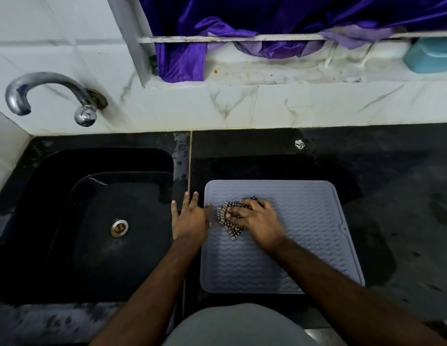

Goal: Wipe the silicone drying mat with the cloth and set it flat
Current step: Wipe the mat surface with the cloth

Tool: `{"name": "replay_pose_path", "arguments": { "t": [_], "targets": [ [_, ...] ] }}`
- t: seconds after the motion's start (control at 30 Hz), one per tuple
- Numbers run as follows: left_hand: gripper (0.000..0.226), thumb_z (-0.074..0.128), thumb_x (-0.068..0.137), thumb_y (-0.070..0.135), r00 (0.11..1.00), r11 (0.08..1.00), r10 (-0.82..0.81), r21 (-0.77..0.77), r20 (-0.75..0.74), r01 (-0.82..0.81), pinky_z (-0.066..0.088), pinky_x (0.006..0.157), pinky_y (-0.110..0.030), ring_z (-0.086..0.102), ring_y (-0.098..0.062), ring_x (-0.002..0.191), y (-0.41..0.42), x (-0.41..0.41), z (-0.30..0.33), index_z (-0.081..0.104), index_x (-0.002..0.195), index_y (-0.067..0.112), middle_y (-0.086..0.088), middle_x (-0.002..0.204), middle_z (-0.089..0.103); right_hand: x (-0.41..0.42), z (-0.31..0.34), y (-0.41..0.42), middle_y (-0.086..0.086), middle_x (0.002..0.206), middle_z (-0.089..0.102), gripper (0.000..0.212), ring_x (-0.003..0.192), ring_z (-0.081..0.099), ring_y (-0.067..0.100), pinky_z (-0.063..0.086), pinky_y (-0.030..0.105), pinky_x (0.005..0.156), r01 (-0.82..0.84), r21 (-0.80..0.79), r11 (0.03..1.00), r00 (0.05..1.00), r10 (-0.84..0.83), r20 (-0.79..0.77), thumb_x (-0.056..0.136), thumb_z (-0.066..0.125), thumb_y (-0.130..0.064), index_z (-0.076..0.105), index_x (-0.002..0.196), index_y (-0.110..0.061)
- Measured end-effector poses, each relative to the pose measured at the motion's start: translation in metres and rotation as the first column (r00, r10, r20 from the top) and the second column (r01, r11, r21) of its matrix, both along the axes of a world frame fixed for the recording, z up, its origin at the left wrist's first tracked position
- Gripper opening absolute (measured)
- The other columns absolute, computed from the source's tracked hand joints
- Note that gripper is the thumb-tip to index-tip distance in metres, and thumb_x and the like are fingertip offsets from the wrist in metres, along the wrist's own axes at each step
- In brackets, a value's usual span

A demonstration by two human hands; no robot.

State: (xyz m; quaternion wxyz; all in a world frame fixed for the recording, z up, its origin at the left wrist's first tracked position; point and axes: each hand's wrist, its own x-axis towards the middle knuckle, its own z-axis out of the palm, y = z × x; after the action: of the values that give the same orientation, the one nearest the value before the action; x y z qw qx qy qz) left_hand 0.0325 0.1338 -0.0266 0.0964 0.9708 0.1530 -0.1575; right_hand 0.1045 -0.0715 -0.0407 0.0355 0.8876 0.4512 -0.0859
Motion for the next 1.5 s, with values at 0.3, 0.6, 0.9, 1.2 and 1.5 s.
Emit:
{"name": "replay_pose_path", "arguments": {
  "t": [0.3,0.6,0.9,1.2,1.5],
  "targets": [
    [0.055,0.06,0.097,0.041,0.997,0.995,0.071,0.068,-0.04,-0.069,0.002,0.122,-0.057,-0.006,-0.029,0.155,-0.011,0.001,0.009,0.042,0.149,0.042,-0.014,0.168,0.006,0.008,0.006,-0.06,-0.021,0.129,0.062,0.042,0.118,0.056,0.02,0.026,0.036,0.086,0.13,0.046,0.99,0.991,-0.132,0.031,0.091,0.034,-0.043,0.063,0.119,-0.053],
    [0.042,0.062,0.094,0.046,0.991,0.985,0.128,0.125,-0.034,-0.123,0.0,0.119,-0.067,-0.006,-0.036,0.154,-0.013,0.004,0.005,0.059,0.135,0.038,-0.013,0.168,0.009,0.021,0.005,-0.127,-0.02,0.131,0.061,0.04,0.123,0.054,0.021,0.027,0.035,0.087,0.288,0.123,0.95,0.958,-0.287,-0.022,0.09,0.037,-0.04,0.064,0.118,-0.051],
    [0.041,0.044,0.105,0.032,0.995,0.972,0.077,0.225,-0.058,-0.062,-0.002,0.119,-0.066,-0.004,-0.037,0.154,-0.029,0.008,0.009,0.05,0.145,0.033,-0.016,0.167,0.009,0.026,-0.01,-0.172,-0.015,0.14,0.055,0.041,0.138,0.039,0.025,0.03,0.044,0.113,0.444,0.258,0.858,0.896,-0.415,-0.16,0.092,0.046,-0.024,0.065,0.125,-0.04],
    [0.049,0.045,0.103,0.03,0.998,0.972,-0.013,0.233,-0.067,0.028,0.001,0.121,-0.062,0.001,-0.037,0.154,-0.027,0.006,0.006,0.038,0.152,0.029,-0.011,0.168,0.012,0.014,0.011,-0.17,-0.012,0.148,0.047,0.049,0.133,0.045,0.021,0.04,0.034,0.108,0.661,0.18,0.729,0.751,-0.646,-0.139,0.095,0.052,-0.014,0.054,0.138,-0.037],
    [0.057,0.047,0.104,0.032,0.987,0.988,-0.147,0.045,-0.071,0.15,0.011,0.123,-0.056,-0.001,-0.033,0.155,-0.005,0.003,-0.009,0.03,0.157,0.021,-0.003,0.169,0.011,-0.007,0.047,-0.062,0.004,0.107,0.073,0.046,0.1,0.067,0.024,0.051,0.029,0.08,0.79,0.369,0.49,0.612,-0.586,-0.532,0.087,0.058,-0.008,0.06,0.13,-0.024]
  ]
}}
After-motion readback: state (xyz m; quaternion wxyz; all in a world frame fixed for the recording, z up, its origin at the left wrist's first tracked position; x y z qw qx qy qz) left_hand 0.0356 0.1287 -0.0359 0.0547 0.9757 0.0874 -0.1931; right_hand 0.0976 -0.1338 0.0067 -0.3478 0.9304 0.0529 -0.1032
